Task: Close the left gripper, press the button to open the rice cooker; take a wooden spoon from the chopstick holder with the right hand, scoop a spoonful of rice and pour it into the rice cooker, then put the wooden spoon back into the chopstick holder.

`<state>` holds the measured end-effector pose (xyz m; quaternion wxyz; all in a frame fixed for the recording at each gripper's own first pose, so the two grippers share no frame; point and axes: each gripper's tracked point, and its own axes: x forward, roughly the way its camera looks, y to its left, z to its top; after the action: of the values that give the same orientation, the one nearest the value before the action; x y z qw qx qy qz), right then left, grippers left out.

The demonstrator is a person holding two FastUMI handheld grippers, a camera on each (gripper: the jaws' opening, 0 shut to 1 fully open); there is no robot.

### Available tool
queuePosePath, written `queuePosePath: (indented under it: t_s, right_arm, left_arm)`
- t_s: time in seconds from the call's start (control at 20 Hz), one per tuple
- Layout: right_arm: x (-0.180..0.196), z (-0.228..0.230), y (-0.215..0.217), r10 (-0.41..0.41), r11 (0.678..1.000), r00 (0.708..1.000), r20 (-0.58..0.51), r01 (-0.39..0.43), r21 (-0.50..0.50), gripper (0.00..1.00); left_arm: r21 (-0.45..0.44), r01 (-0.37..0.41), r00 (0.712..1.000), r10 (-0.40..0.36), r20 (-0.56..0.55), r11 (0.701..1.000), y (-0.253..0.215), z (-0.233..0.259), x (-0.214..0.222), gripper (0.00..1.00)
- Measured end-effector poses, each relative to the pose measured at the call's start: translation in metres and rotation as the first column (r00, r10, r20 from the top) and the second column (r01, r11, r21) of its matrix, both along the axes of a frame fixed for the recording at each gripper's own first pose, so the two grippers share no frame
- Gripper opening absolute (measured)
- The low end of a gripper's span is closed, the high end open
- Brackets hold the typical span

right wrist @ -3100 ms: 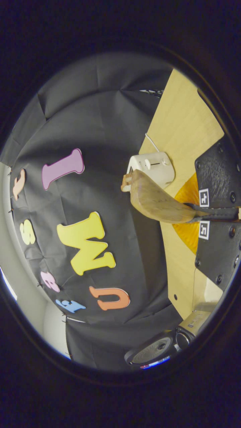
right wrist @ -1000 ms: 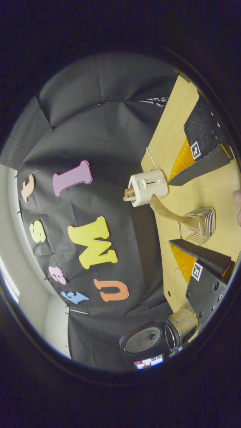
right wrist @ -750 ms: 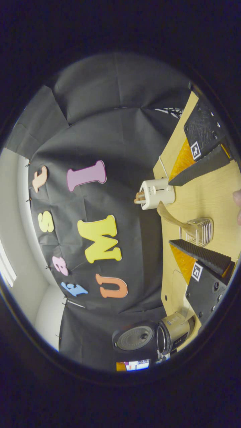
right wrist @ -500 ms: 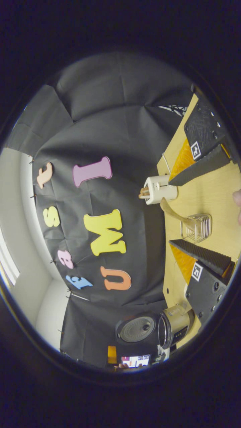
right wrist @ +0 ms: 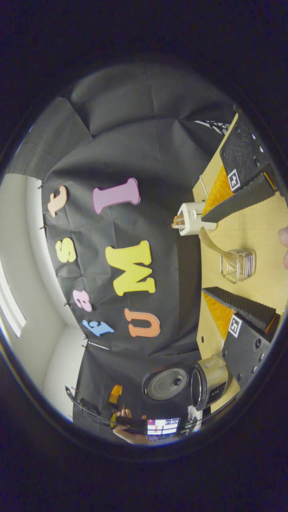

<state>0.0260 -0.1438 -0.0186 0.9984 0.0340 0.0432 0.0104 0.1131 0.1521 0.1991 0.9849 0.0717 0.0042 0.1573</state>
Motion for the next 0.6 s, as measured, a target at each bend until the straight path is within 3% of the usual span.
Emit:
queuePosePath:
  t_s: [0.1, 0.15, 0.2, 0.3, 0.5, 0.6]
  right_arm:
    - [0.0, -0.002, -0.001, -0.005, 0.999, 1.0, -0.003, 0.005, -0.042, 0.95]
    - [0.001, -0.002, 0.0, -0.007, 0.998, 1.0, -0.005, 0.007, -0.066, 1.0]
    - [0.001, 0.0, 0.002, -0.005, 0.996, 1.0, -0.004, 0.005, -0.086, 0.95]
    - [0.004, 0.002, 0.003, -0.007, 0.994, 1.0, 0.0, 0.007, -0.11, 0.95]
    - [0.001, 0.005, 0.005, -0.02, 0.991, 1.0, 0.009, 0.021, -0.129, 0.91]
    - [-0.002, 0.005, 0.004, -0.026, 0.99, 1.0, 0.008, 0.027, -0.136, 0.96]
  left_arm:
    - [-0.002, -0.032, 0.999, 0.032, -0.027, 0.999, 0.02, 0.003, 0.015, 0.99]
    - [-0.006, -0.04, 0.998, 0.04, -0.049, 0.999, 0.026, 0.002, 0.022, 0.99]
    - [-0.009, -0.055, 0.996, 0.054, -0.076, 0.998, 0.034, 0.0, 0.029, 0.99]
    - [-0.017, -0.078, 0.99, 0.075, -0.116, 0.997, 0.052, -0.007, 0.042, 0.99]
    - [-0.114, -0.112, 0.967, 0.082, -0.241, 0.987, 0.076, -0.039, 0.061, 0.99]
    - [-0.147, -0.109, 0.961, 0.066, -0.268, 0.983, 0.081, -0.047, 0.069, 0.99]
